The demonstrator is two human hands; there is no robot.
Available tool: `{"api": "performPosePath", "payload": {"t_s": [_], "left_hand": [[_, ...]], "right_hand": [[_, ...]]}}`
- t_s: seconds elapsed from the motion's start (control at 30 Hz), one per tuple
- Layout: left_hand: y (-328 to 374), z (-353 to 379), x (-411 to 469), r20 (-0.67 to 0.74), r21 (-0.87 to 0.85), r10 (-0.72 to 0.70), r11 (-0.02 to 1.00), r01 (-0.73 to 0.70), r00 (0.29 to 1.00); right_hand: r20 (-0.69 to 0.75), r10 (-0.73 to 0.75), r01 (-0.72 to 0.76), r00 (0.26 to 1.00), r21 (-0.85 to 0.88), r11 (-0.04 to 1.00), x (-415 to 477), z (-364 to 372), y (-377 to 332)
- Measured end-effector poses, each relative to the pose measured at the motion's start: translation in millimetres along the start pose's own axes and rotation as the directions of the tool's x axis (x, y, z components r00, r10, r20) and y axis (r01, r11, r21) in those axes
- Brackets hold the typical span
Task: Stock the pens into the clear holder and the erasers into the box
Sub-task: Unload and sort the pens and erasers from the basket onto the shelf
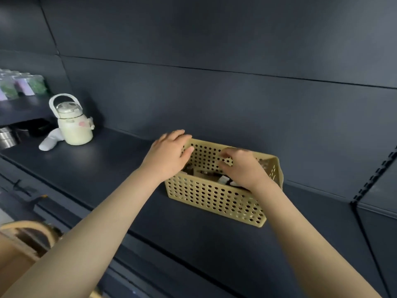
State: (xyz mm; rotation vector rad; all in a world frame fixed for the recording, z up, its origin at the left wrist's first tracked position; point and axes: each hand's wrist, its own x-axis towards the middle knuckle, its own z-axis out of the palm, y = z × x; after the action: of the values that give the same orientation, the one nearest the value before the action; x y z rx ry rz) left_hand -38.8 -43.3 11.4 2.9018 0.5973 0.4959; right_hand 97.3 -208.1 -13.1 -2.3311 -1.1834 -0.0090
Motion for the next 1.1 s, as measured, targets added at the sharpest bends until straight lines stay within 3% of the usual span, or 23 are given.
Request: {"api": "performPosePath", "payload": {"t_s": [0.17, 0.3, 0.53, 0.77, 1.1], "left_hand": [[-18, 23, 28, 0.099, -0.102, 0.088, 0.992, -0.078, 0.991], [-31, 38, 21, 0.197, -0.060, 0.122, 0.992, -0.112, 0.973], [-53, 32, 3, 0.087, 0.010, 0.261, 0.965, -0.263, 0.961], [-67, 36, 14, 0.061, -0.175, 0.369, 0.919, -0.354, 0.927], [-65, 39, 12, 0.061, -0.316, 0.324, 0.904, -0.289, 0.944]], "right_hand": [[0.078, 0.105, -0.101, 0.991, -0.058, 0.993, 3, 15, 4], [0.144, 0.184, -0.183, 0.972, -0.020, 0.983, -12, 17, 6], [0.245, 0.253, -0.248, 0.936, -0.052, 0.967, -40, 29, -16], [0.309, 0.256, -0.243, 0.916, -0.082, 0.967, -39, 38, -31], [0.427, 0.267, -0.225, 0.864, -0.148, 0.963, 16, 52, -39]]}}
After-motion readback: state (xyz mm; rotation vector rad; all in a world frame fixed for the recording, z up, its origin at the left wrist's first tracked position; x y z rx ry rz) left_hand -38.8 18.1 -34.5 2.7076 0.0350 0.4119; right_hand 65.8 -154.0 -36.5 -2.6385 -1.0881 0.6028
